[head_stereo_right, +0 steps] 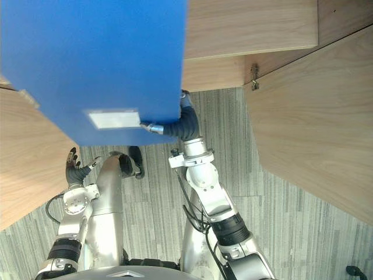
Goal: Walk over to the cabinet, pick up the folder, carry it to the office cabinet, place the folder inside the office cabinet, then close the office cabinet door
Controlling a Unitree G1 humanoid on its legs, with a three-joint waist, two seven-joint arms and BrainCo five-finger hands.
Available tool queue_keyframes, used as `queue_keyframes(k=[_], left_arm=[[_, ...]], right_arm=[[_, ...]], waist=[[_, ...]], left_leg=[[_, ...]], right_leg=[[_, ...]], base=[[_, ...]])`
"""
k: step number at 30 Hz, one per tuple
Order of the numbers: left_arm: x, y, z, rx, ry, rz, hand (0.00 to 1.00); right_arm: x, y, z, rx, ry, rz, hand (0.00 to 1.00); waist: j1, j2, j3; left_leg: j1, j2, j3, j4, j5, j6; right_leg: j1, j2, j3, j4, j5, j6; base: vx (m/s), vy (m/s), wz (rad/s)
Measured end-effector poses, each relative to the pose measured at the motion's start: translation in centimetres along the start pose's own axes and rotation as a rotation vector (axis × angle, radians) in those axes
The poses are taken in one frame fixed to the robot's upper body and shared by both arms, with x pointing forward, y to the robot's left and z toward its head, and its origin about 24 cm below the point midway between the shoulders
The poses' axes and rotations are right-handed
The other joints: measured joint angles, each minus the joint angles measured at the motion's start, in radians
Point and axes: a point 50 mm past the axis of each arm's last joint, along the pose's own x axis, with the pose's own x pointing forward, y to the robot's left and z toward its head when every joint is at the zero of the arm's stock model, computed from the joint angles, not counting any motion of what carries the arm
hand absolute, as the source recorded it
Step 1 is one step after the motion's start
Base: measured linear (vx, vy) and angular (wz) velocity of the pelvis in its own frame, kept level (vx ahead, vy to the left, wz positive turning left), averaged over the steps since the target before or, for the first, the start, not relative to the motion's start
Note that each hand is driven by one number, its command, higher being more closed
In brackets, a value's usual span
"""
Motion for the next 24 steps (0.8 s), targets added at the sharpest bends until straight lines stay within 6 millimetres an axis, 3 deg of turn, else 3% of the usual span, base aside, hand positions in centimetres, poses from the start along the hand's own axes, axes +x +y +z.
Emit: queue_keyframes(k=[6, 13, 24], left_arm=[[0.1, 0.1, 0.1, -0.05, 0.009, 0.021, 0.0], [0.1, 0.3, 0.0, -0.099, 0.025, 0.041, 0.0], [0.1, 0.3, 0.6, -0.159, 0.003, 0.054, 0.0]], right_arm=[[0.3, -1.8, -0.8, 0.224, 0.06, -0.154, 1.0], [2.2, -4.4, -1.1, 0.496, 0.006, -0.334, 1.0], [9.1, -5.9, 0.2, 0.721, -0.115, -0.358, 1.0]], waist=[[0.003, -0.001, 0.0], [0.006, -0.001, 0.0], [0.026, -0.002, 0.001]], left_leg=[[-0.014, -0.003, -0.005, -0.004, 0.002, 0.003], [-0.023, -0.012, -0.022, -0.029, 0.015, -0.013], [-0.071, -0.023, -0.061, -0.053, 0.054, -0.036]], right_leg=[[-0.011, -0.005, -0.007, 0.002, -0.009, -0.003], [-0.012, -0.011, -0.027, -0.009, -0.014, -0.009], [-0.045, -0.022, -0.068, -0.004, -0.016, -0.015]], base=[[-0.03, -0.073, 0.03], [-0.03, -0.072, 0.07], [-0.05, -0.064, 0.08]])
